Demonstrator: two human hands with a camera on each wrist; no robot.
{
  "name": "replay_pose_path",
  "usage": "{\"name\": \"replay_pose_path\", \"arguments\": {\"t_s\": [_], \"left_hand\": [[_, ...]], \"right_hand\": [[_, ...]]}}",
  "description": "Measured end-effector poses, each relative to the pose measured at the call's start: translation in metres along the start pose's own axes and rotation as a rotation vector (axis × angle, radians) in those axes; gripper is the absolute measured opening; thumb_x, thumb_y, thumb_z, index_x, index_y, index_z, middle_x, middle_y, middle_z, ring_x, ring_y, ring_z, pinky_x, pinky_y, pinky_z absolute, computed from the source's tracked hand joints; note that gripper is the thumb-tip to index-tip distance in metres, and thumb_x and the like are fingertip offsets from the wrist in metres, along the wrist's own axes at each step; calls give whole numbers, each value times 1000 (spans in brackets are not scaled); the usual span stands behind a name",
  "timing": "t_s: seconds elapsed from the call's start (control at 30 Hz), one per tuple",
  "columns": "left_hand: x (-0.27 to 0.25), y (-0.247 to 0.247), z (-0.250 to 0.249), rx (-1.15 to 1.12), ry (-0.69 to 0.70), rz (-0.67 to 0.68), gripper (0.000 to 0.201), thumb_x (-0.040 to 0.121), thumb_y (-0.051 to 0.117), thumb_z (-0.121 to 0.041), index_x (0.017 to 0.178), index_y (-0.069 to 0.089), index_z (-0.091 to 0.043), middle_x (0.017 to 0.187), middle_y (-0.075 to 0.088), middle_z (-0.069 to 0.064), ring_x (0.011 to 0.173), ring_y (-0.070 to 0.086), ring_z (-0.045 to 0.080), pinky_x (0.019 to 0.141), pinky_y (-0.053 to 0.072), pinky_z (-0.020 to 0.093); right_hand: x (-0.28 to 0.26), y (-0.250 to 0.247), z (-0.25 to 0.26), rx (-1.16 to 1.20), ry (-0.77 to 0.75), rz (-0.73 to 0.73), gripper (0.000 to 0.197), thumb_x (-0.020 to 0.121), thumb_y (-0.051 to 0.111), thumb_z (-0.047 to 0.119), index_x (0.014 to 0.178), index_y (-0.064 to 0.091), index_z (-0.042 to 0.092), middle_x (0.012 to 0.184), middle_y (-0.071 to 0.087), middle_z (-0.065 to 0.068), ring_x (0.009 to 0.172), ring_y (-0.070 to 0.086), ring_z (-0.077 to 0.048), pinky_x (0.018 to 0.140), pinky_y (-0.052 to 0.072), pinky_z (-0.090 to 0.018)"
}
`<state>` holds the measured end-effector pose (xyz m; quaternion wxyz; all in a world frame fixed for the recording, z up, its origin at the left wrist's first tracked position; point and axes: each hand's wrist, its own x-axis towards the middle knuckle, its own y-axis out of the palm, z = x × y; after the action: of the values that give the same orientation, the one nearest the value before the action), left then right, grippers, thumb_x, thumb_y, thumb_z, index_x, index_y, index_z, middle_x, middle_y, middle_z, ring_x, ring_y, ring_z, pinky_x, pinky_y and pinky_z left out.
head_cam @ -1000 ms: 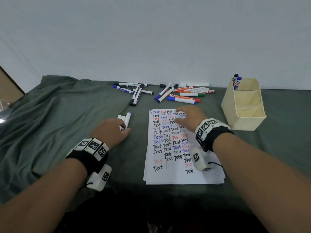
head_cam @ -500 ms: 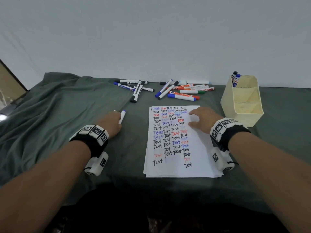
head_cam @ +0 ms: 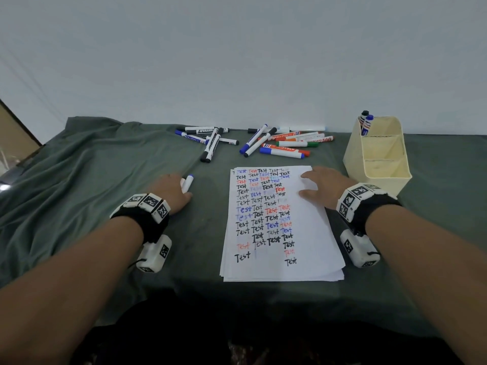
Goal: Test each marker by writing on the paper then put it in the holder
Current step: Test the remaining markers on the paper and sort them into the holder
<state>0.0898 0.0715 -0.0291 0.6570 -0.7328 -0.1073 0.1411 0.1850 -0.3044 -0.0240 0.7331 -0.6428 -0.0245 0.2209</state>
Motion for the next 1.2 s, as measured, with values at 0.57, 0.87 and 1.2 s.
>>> {"name": "replay_pose_path", "arguments": {"t_s": [0.57, 0.87, 1.2], "left_hand": [[108, -24, -143, 194, 282, -10, 31, 92, 52, -46, 110, 63, -24, 92, 63, -5, 77, 57, 12, 54, 35, 27], [126, -1, -167, 211, 248, -42, 20, 96, 56, -27, 109, 65, -16, 87, 56, 1, 78, 55, 25, 65, 45, 34], [94, -11, -131, -105, 282, -279, 10, 88, 57, -20, 80, 52, -17, 77, 53, 1, 64, 48, 20, 54, 32, 30]], "right_hand": [[16, 22, -8, -3, 81, 75, 84, 92, 37, 79, 162, 12, 39, 172, 2, -4, 158, 2, -31, 124, 14, -55], [16, 21, -5, -11, 78, 51, 81, 94, 33, 78, 161, 14, 37, 172, 5, -2, 157, 5, -29, 125, 18, -53], [6, 9, 1, 23, 40, -164, 75, 100, 39, 64, 162, 12, 31, 159, 37, 0, 145, 32, -28, 110, 38, -44]]}}
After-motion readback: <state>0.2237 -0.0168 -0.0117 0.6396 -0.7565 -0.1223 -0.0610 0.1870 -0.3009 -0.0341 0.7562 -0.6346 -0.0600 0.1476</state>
